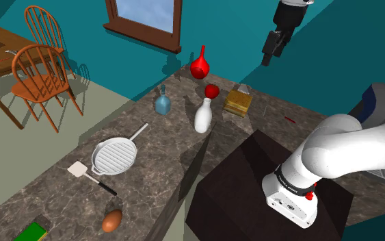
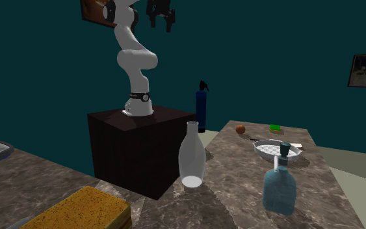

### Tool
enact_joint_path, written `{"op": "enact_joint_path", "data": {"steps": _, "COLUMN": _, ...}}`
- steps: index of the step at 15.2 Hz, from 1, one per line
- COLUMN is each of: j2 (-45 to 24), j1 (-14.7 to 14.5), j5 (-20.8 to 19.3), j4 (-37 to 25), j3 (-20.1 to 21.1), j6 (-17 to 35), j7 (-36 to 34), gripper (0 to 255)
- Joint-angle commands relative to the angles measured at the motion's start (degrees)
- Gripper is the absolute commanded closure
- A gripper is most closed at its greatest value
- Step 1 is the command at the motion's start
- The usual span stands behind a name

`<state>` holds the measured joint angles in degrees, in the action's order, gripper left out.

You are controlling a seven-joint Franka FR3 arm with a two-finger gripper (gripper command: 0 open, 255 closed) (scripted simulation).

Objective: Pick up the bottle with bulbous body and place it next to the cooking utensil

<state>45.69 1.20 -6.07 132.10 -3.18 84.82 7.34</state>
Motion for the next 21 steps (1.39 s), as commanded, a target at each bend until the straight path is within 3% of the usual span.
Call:
{"op": "enact_joint_path", "data": {"steps": 1, "j2": 0.0, "j1": 0.0, "j5": 0.0, "j4": 0.0, "j3": 0.0, "j6": 0.0, "j7": 0.0, "gripper": 0}}
{"op": "enact_joint_path", "data": {"steps": 11, "j2": -9.8, "j1": 0.5, "j5": -0.6, "j4": 10.3, "j3": -3.5, "j6": 21.9, "j7": 0.0, "gripper": 0}}
{"op": "enact_joint_path", "data": {"steps": 21, "j2": -28.2, "j1": 0.1, "j5": 0.8, "j4": 12.1, "j3": -7.0, "j6": 43.8, "j7": 1.3, "gripper": 0}}
